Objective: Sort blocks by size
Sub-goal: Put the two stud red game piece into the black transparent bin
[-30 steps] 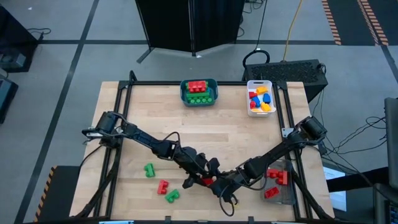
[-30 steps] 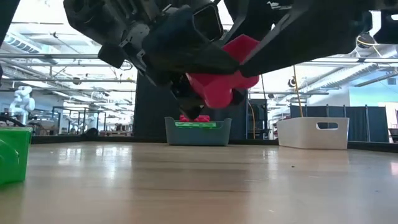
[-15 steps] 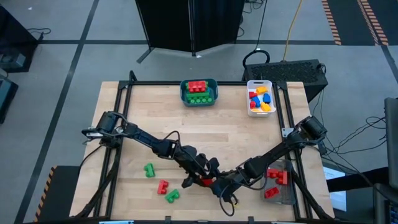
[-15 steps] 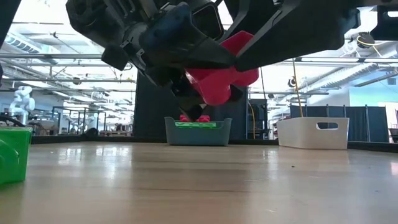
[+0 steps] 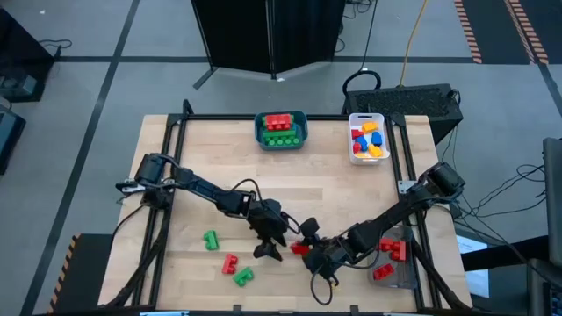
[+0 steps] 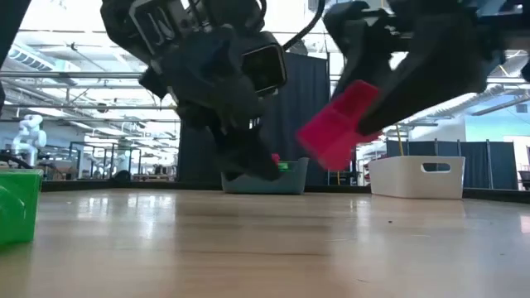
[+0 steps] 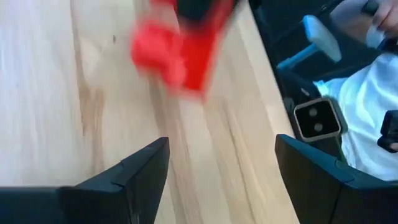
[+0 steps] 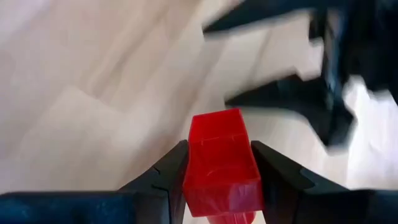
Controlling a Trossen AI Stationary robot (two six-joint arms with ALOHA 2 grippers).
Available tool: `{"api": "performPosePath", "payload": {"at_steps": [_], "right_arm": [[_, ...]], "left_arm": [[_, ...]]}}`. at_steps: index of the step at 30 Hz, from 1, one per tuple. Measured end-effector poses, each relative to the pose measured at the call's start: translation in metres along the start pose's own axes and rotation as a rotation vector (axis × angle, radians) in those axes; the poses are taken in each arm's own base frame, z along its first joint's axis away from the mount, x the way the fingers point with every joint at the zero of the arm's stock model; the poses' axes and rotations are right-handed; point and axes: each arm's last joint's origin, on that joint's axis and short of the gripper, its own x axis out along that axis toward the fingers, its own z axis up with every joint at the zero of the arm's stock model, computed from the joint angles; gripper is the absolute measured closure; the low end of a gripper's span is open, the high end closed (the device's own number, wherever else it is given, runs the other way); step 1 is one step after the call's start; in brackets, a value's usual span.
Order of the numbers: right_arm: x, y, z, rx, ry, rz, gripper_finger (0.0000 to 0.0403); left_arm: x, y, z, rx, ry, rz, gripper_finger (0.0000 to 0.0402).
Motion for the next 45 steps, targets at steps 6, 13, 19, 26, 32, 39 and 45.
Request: {"api": "performPosePath", "payload": {"at_steps": [6,13,19,26,32,39,45], "right_arm": [[-0.039,-0.002,-0.006,0.088,0.069,-0.02,0.0264],[-0.095,-0.006,-0.017,0.256,0.122,0.006,0.0264],[-0.14,-0.003,-0.035,0.389,0.194,0.046,0.0264],[-0.183,-0.001,-0.058,0.585,0.286,0.088,0.0264],[-0.201,0.008,-0.073,0.763,0.459,0.139,0.0264],[-0.203,0.025,-0.069,0.822,0.449,0.199,0.0264],[-0.195,0.041,-0.07,0.844,0.527,0.16,0.0263]], "left_arm": [[-0.016,-0.003,-0.003,-0.068,0.049,0.181,0.0128],[-0.042,-0.031,-0.01,-0.121,0.097,0.476,0.0128],[-0.055,-0.072,-0.018,-0.184,0.063,0.564,0.0127],[-0.073,-0.114,-0.043,-0.223,0.115,0.658,0.0127],[-0.088,-0.129,-0.062,-0.269,0.135,0.813,0.0127],[-0.087,-0.135,-0.076,-0.248,0.18,0.846,0.0127],[-0.085,-0.135,-0.088,-0.229,0.221,0.847,0.0127]]}}
